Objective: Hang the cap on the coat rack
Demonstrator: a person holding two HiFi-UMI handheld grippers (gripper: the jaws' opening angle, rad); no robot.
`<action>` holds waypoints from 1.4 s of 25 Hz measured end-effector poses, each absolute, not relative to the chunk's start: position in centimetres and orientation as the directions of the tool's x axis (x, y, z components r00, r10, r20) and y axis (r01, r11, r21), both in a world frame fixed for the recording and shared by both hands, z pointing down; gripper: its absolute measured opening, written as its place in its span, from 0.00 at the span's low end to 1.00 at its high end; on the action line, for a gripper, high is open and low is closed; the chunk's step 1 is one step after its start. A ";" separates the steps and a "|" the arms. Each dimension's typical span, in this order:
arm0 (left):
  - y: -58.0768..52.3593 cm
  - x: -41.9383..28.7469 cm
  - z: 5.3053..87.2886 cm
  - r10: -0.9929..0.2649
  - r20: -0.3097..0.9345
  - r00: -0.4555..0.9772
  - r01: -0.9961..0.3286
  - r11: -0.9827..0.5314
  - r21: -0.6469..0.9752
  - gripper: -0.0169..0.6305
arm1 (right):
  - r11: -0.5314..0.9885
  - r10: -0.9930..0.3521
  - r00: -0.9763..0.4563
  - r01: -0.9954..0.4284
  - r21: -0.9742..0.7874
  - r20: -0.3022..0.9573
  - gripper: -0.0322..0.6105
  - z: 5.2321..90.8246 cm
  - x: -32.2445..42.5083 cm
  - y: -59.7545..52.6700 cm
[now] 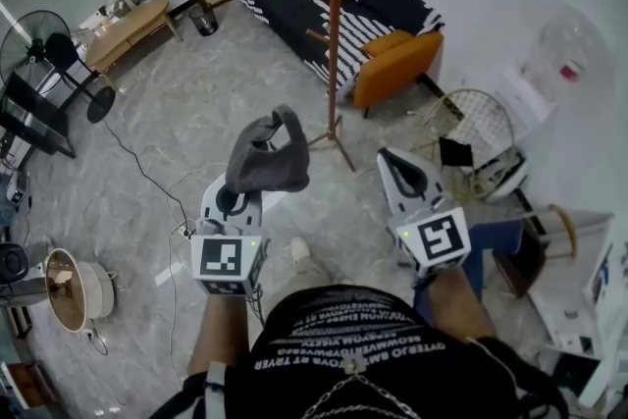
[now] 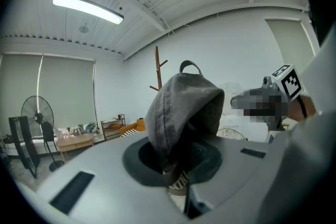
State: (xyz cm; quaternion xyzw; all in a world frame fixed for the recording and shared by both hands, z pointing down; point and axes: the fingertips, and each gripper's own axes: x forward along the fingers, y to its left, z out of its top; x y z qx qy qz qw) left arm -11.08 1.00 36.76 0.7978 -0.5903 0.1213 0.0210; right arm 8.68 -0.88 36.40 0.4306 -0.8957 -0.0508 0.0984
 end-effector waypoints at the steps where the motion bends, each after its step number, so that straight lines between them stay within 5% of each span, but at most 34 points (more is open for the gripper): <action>1: 0.3 -11.2 36.9 -0.935 0.222 0.277 -0.945 -0.307 -0.115 0.05 | 0.621 -0.784 -0.607 -0.763 0.180 0.133 0.05 36.5 8.5 -1.5; 35: -17.3 -17.3 38.4 -0.859 0.254 0.444 -0.867 -0.483 -0.121 0.05 | 0.517 -0.855 -0.498 -0.836 0.184 0.142 0.05 35.9 0.9 -16.7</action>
